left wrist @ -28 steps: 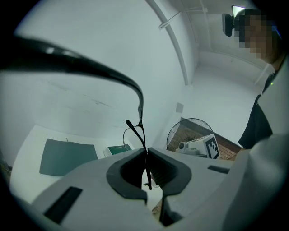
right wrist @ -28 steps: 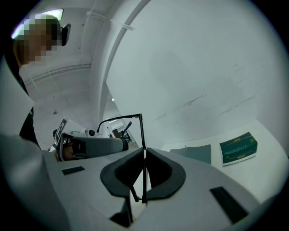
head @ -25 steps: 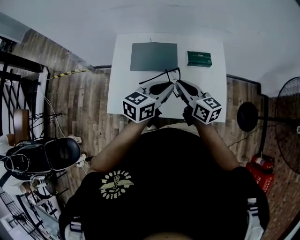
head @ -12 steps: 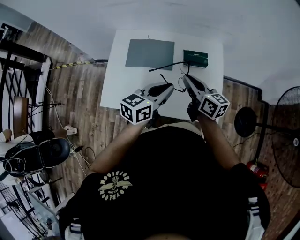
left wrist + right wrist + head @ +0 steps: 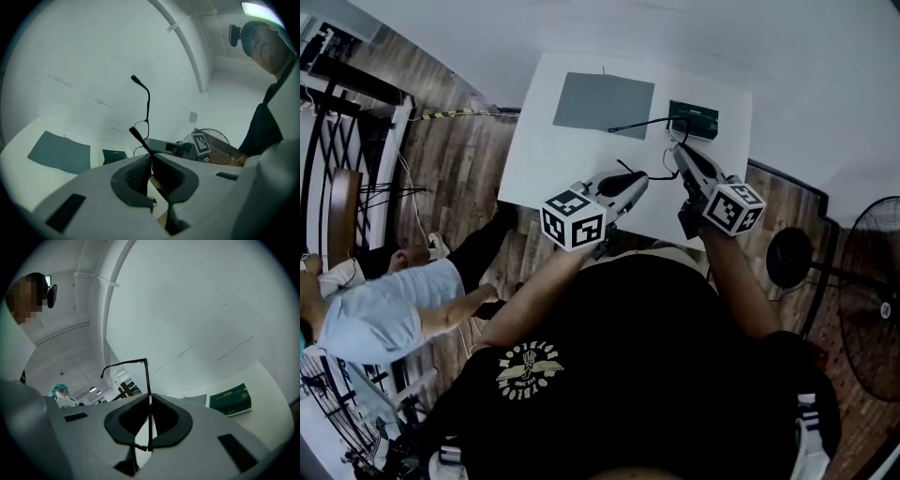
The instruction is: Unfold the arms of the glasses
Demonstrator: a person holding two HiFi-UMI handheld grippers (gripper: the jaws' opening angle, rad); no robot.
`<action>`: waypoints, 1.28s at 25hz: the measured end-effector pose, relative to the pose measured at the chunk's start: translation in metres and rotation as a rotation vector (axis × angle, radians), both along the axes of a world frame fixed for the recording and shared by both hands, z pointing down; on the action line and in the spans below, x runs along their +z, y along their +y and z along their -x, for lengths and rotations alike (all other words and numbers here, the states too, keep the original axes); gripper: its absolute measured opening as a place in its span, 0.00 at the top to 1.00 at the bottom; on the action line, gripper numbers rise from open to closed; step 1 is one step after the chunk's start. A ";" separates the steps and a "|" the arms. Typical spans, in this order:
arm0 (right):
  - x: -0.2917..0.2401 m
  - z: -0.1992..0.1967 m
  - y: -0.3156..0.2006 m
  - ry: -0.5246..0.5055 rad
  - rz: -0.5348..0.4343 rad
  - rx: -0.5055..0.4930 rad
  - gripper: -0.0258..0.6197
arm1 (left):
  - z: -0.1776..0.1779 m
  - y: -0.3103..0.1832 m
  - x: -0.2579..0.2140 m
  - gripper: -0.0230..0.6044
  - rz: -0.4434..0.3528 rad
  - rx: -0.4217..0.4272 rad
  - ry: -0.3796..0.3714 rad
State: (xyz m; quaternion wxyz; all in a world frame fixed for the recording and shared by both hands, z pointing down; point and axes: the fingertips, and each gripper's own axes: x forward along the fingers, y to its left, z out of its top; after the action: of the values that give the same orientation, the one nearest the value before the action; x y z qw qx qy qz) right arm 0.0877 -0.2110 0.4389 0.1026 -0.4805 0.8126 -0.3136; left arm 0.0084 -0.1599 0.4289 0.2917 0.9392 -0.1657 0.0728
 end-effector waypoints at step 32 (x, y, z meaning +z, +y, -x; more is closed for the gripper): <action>-0.066 -0.003 -0.014 0.148 -0.151 0.178 0.93 | 0.074 -0.034 -0.011 0.82 -0.206 0.076 -0.061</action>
State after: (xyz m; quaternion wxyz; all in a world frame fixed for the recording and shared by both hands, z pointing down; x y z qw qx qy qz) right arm 0.0903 -0.2253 0.3734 0.1056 -0.5633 0.7934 -0.2049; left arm -0.0656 -0.1939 0.4182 0.1854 0.9672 -0.1454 0.0948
